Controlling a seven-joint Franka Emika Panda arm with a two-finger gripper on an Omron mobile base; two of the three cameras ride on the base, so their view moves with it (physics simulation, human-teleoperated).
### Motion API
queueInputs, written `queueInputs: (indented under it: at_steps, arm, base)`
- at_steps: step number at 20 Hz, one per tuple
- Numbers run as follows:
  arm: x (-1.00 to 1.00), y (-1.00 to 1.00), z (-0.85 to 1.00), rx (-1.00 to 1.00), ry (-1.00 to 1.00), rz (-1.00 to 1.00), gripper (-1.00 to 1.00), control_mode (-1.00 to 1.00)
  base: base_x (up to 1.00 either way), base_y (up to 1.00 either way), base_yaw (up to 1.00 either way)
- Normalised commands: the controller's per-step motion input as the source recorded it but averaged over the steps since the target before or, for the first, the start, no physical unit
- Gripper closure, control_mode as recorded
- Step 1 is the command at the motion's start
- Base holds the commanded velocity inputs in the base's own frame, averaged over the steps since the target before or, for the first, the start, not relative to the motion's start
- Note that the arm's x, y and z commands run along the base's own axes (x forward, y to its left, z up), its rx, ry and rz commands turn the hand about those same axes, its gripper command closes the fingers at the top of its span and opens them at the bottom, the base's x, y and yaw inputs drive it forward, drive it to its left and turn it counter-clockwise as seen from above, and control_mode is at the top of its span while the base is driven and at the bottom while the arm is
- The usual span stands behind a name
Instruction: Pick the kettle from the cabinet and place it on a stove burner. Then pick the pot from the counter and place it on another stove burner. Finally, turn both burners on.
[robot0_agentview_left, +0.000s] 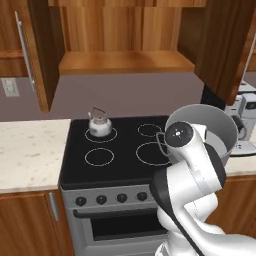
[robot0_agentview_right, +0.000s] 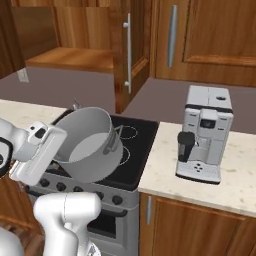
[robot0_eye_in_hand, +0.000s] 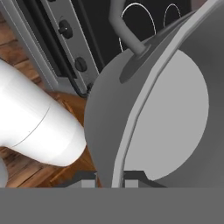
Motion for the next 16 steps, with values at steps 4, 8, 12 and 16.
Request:
queueInputs:
  at_steps: [4,8,12,16]
  arm:
    - [0.00,0.00,0.00,0.00,0.00,0.00,1.00,1.00]
    - [0.00,0.00,0.00,0.00,0.00,0.00,1.00,1.00]
    - [0.00,0.00,0.00,0.00,0.00,0.00,1.00,1.00]
    - [0.00,0.00,0.00,0.00,0.00,0.00,1.00,1.00]
  base:
    - [-0.01,-0.37,0.01]
    - [0.02,-0.02,0.00]
    - [0.09,0.13,0.08]
    - [0.01,0.17,0.11]
